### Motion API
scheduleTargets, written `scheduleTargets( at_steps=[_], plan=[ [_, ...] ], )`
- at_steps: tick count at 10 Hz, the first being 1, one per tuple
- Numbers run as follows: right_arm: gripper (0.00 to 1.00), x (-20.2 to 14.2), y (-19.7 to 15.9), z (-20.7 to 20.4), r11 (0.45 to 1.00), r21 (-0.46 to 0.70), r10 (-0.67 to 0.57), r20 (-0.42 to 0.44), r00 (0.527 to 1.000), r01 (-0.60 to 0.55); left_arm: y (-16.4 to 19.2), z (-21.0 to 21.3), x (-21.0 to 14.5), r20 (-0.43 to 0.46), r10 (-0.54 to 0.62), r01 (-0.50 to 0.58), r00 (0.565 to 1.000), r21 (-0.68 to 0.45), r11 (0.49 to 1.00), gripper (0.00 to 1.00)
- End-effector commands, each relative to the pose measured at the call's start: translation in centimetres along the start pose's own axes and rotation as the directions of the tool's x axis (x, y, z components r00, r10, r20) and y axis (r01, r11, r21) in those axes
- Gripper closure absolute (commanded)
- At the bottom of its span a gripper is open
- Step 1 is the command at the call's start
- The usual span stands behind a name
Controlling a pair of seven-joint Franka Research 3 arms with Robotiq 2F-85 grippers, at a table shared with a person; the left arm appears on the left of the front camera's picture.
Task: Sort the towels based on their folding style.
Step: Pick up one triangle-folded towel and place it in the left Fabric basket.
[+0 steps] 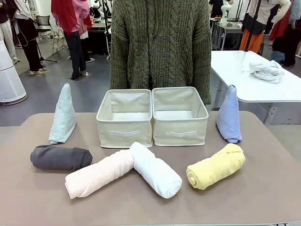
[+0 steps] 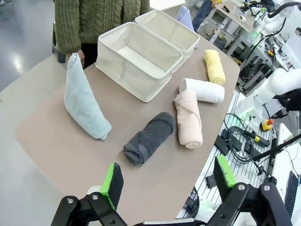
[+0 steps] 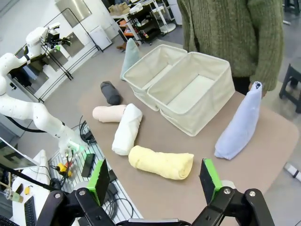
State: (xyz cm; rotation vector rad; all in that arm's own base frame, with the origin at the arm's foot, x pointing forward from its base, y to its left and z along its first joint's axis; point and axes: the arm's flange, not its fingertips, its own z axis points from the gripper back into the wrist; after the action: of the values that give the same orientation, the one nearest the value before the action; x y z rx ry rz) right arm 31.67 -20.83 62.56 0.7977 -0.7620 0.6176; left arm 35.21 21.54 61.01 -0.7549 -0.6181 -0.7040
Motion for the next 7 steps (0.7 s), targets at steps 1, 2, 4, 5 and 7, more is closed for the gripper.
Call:
scheduleTargets(
  at_steps=[1, 2, 4, 5, 7],
  plan=[
    [0.0, 0.09, -0.03, 0.01, 1.0, 0.011, 0.007, 0.007, 1.0, -0.007, 0.02, 0.18, -0.03, 0.012, -0.01, 0.01, 1.0, -0.003, 1.0, 0.0],
    [0.0, 0.09, -0.03, 0.01, 1.0, 0.011, 0.007, 0.007, 1.0, -0.007, 0.02, 0.18, -0.03, 0.012, -0.01, 0.01, 1.0, -0.003, 1.0, 0.0],
    [0.0, 0.09, -0.03, 0.01, 1.0, 0.011, 0.007, 0.007, 1.0, -0.007, 0.02, 0.18, -0.03, 0.012, -0.01, 0.01, 1.0, -0.003, 1.0, 0.0],
    [0.0, 0.09, -0.03, 0.01, 1.0, 0.011, 0.007, 0.007, 1.0, -0.007, 0.02, 0.18, -0.03, 0.012, -0.01, 0.01, 1.0, -0.003, 1.0, 0.0],
    [0.0, 0.09, -0.03, 0.01, 1.0, 0.011, 0.007, 0.007, 1.0, -0.007, 0.02, 0.18, -0.03, 0.012, -0.01, 0.01, 1.0, -0.003, 1.0, 0.0]
  ],
)
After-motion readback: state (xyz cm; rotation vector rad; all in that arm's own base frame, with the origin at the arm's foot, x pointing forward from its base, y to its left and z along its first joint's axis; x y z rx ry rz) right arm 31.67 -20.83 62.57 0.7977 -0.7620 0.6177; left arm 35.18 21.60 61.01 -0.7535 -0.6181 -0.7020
